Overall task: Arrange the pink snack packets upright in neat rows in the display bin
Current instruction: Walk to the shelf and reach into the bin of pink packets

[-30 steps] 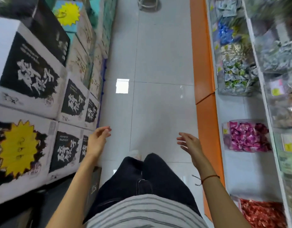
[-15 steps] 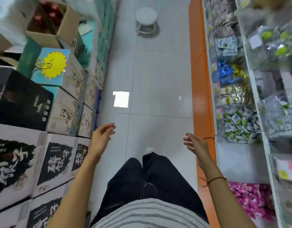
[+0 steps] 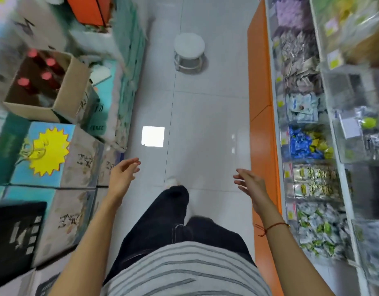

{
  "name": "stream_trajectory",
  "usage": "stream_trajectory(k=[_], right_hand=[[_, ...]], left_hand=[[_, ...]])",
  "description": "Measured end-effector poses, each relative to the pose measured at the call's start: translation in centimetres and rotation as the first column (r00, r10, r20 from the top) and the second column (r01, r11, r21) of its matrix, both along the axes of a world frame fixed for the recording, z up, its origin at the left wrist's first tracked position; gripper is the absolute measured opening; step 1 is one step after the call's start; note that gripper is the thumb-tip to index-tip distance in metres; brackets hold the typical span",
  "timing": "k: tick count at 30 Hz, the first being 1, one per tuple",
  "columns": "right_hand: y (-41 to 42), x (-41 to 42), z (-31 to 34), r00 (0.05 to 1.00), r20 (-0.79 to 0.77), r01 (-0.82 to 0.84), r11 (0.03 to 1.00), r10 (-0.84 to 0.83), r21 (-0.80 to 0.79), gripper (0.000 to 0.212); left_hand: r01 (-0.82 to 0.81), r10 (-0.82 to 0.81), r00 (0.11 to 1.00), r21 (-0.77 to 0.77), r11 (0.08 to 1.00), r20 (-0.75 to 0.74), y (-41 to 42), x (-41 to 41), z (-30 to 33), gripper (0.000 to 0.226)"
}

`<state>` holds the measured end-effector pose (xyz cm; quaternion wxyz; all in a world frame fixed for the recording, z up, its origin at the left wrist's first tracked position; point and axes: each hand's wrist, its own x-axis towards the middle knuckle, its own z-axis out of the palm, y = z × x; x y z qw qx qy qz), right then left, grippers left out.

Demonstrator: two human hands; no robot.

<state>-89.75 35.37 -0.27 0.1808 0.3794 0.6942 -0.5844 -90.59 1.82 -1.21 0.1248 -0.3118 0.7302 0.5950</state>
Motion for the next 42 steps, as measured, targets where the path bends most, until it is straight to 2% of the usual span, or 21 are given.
stream_trajectory(k=[8,15,24,28,31,37,42], right_hand=[[0.3,-15.5,0.2,0.993,0.032,0.118,0.993,-0.118,0.000,0.026],[3.4,-31.8,0.1,0.996,0.015,0.092,0.996,-0.092,0.003,0.023],[5.2,-53.5,0.6,0.999,-0.020,-0.032,0.999,0.033,0.035,0.021],[4.7,-61.9,0.4,1.000,-0.017,-0.022,1.000,0.023,0.020,0.022],[4.1,-67.9,0.2,0.998,-0.028,0.053,0.999,-0.053,0.003,0.022],[5.0,-77.3,0.6,0.960,-0.057,0.274,0.962,-0.274,-0.007,0.015],[8.9,-81.4,0.7,0.938,-0.053,0.347,0.936,-0.344,0.059,0.015]], left_hand=[[0.090,-0.090,0.995,0.016,0.996,-0.032,1.3,-20.2,1.2,0.022],[0.096,-0.095,0.995,0.032,0.995,-0.004,4.2,-35.1,1.2,0.018],[0.098,-0.098,0.995,-0.010,0.995,0.009,5.8,-51.8,0.6,0.020],[0.096,-0.095,0.995,-0.017,0.995,0.030,5.7,-60.5,0.4,0.020],[0.112,-0.111,0.994,-0.009,0.994,0.020,5.9,-68.4,0.7,0.020],[0.304,-0.304,0.953,-0.003,0.953,0.003,8.8,-84.0,2.6,0.019],[0.561,-0.563,0.826,-0.077,0.824,-0.010,14.5,-95.3,3.1,0.017]])
